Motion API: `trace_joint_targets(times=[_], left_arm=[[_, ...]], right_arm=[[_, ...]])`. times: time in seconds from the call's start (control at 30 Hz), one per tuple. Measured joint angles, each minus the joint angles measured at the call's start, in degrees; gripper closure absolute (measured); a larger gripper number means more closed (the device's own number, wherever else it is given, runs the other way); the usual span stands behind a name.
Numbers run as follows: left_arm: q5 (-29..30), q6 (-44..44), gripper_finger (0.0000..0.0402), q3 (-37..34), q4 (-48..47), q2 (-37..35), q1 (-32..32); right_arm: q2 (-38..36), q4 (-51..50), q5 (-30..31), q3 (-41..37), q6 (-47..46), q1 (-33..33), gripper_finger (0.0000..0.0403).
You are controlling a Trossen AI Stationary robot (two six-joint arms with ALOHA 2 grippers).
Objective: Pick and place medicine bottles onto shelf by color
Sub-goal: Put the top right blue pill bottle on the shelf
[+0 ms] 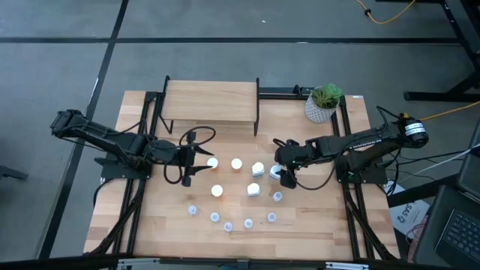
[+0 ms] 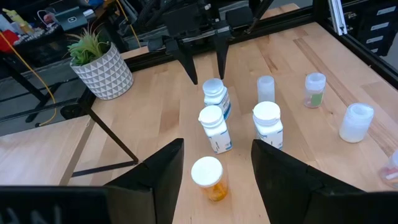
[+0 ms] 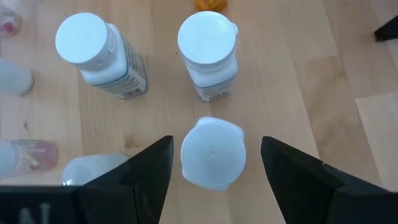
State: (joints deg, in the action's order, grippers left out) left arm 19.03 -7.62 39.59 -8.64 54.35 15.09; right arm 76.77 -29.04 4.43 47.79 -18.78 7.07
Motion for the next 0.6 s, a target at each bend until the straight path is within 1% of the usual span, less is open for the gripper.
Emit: trace_joint_targets(times=[0.6], left_arm=[[-0.01,-0.02,0.022,0.0,0.02,0.0,0.0]], right_arm=[[0.0,0.0,0.45,0.0,-0.49,2.99,0.0157]])
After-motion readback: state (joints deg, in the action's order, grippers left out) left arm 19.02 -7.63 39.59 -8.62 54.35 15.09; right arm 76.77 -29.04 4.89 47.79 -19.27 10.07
